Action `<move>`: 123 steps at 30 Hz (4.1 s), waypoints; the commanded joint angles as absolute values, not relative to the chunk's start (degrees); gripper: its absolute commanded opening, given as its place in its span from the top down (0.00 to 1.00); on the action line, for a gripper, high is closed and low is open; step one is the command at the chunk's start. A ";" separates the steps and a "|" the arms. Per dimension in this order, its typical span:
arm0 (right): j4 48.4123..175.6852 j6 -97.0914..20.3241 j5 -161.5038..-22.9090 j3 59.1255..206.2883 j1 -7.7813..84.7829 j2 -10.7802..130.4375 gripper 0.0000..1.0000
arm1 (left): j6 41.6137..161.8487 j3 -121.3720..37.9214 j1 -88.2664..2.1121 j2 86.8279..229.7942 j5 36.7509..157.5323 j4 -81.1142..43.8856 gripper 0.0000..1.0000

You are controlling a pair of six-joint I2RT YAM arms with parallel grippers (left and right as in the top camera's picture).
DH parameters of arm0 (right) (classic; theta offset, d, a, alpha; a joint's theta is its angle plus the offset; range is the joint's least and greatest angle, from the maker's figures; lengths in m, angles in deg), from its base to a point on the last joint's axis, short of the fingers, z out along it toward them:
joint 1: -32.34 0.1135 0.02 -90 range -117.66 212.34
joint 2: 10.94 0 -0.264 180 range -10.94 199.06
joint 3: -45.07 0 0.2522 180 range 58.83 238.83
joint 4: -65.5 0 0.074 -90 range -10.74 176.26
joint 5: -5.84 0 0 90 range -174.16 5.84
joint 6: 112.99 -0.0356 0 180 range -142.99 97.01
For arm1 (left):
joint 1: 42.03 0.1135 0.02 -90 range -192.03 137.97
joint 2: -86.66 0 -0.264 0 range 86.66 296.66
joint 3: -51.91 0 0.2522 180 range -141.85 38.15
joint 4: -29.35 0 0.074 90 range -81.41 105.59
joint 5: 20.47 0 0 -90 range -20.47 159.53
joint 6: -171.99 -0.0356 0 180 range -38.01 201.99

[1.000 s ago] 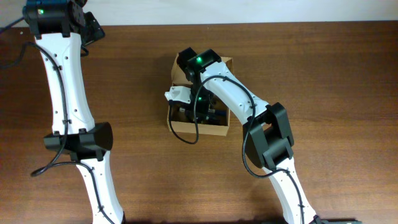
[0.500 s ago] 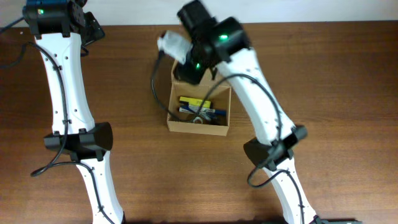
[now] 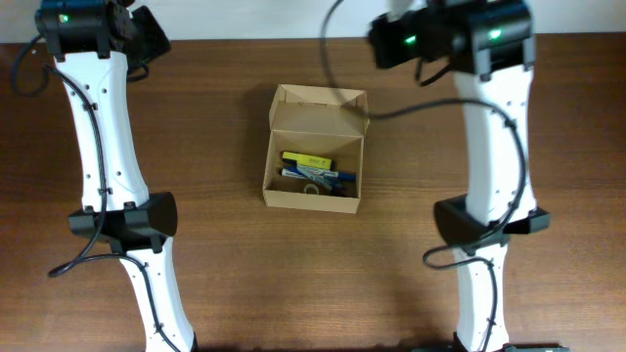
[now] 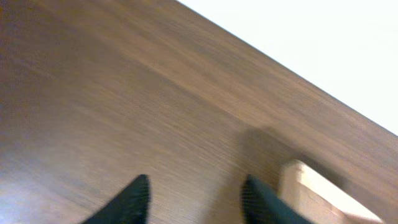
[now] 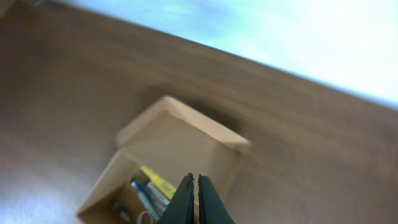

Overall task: Pack container
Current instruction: 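Raise the right arm and bring the left arm forward, then reach both grippers to the box's lid flaps on either side, then fold the box lid down over the items with both grippers, then press the closed lid down with both grippers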

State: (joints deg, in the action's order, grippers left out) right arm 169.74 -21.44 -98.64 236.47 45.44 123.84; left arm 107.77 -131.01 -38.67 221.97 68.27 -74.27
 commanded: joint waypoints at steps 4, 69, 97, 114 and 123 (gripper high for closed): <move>168.98 -30.58 -100.74 229.30 36.85 125.52 0.96 | 101.17 -127.56 -39.00 222.93 89.16 -72.02 0.81; 123.34 -28.53 -147.91 172.69 33.27 123.68 0.96 | 97.06 -133.44 -45.54 252.50 132.37 -60.28 0.98; 166.70 -8.20 -104.92 195.86 49.16 114.29 0.96 | 80.87 -141.68 -46.50 239.28 112.31 -81.09 0.98; 172.17 -8.46 -92.24 195.88 57.42 112.80 0.96 | 83.29 -138.25 -54.08 226.19 84.64 -81.11 0.98; 174.00 -8.46 -90.05 195.88 57.46 107.88 0.96 | 82.49 -119.06 -56.03 210.41 74.54 -81.09 0.99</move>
State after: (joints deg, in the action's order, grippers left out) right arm 173.78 -8.96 -92.11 194.81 57.09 112.91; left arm 82.90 -125.81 -55.74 219.37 80.71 -80.98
